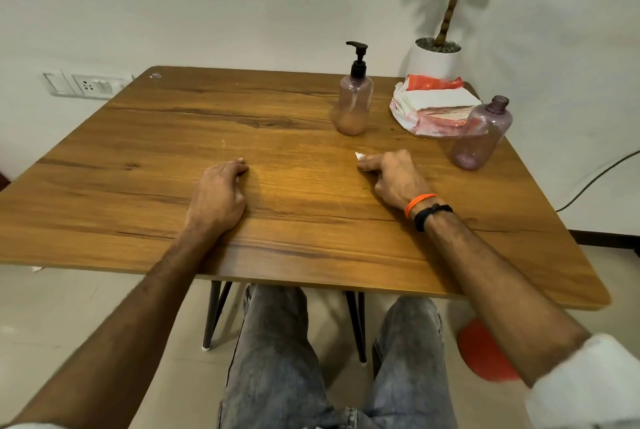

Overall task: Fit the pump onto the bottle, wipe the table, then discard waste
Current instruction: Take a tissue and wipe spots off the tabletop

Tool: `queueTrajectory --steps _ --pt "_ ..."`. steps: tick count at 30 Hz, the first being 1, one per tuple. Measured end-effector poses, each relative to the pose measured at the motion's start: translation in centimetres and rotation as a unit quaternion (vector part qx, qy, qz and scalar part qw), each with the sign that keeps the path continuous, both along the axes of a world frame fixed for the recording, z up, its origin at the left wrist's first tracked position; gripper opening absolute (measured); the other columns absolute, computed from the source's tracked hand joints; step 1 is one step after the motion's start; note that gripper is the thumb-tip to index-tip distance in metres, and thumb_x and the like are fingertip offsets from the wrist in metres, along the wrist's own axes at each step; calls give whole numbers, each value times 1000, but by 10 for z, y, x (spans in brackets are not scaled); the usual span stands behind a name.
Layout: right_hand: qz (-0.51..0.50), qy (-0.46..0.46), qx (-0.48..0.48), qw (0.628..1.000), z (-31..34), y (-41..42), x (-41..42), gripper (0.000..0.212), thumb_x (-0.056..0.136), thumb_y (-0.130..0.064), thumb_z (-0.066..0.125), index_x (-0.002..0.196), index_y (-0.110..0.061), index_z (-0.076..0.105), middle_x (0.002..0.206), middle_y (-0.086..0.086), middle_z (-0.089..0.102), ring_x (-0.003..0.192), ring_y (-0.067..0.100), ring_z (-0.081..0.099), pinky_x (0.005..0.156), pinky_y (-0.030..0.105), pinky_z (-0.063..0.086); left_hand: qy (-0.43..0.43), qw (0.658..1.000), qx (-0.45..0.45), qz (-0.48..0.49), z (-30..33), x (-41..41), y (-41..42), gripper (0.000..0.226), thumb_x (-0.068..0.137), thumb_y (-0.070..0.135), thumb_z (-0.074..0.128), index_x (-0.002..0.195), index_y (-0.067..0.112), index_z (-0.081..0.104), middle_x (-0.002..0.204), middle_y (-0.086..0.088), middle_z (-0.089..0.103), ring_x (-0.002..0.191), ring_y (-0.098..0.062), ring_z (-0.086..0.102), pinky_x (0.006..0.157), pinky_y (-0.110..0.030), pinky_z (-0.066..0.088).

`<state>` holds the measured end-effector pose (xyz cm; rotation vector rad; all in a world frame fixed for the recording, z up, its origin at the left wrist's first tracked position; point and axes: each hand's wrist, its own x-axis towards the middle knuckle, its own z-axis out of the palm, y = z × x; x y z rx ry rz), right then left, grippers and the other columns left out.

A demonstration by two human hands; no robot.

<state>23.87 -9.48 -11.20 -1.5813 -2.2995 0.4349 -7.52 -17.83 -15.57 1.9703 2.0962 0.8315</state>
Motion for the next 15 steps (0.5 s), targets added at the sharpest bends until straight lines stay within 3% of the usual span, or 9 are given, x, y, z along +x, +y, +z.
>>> queueTrajectory --steps 2,4,6,8,10,15 --pt "53 13 18 998 1 -33 -7 55 81 12 53 124 -20 66 137 -5 58 129 11 51 109 12 27 -3 1000 0 -2 2 1 0 40 95 19 47 134 16 52 144 -4 50 132 -23 42 111 -42 34" --pt "133 36 19 990 1 -74 -14 54 80 13 55 123 -17 66 137 -4 57 130 7 48 106 3 19 -7 1000 -2 -5 3 2 -1 40 95 18 47 135 15 52 144 -5 50 133 -23 42 112 -43 34" --pt "219 62 -8 974 0 -110 -20 53 78 15 55 121 -14 67 133 -1 60 128 4 48 107 2 21 -12 1000 -3 -6 4 3 -2 40 96 18 47 135 14 52 144 -5 50 133 -24 42 112 -44 34" --pt "277 77 -31 957 -1 -125 -20 52 76 15 54 118 -12 69 128 0 64 124 5 54 109 11 33 -14 1000 -5 -5 5 3 -3 40 96 18 46 136 14 51 145 -6 50 133 -24 41 112 -44 33" --pt "252 107 -25 962 4 -115 -17 50 77 14 55 116 -14 70 124 -2 66 122 6 57 108 19 39 -13 1000 -9 -6 7 3 -4 40 97 18 46 136 14 51 145 -6 49 134 -24 41 113 -45 33" --pt "5 95 43 995 7 -35 4 52 79 13 51 115 -18 71 126 -2 66 123 13 58 112 24 37 -8 1000 -10 -6 10 6 -6 41 96 16 47 136 13 51 146 -7 49 135 -26 40 113 -46 33"
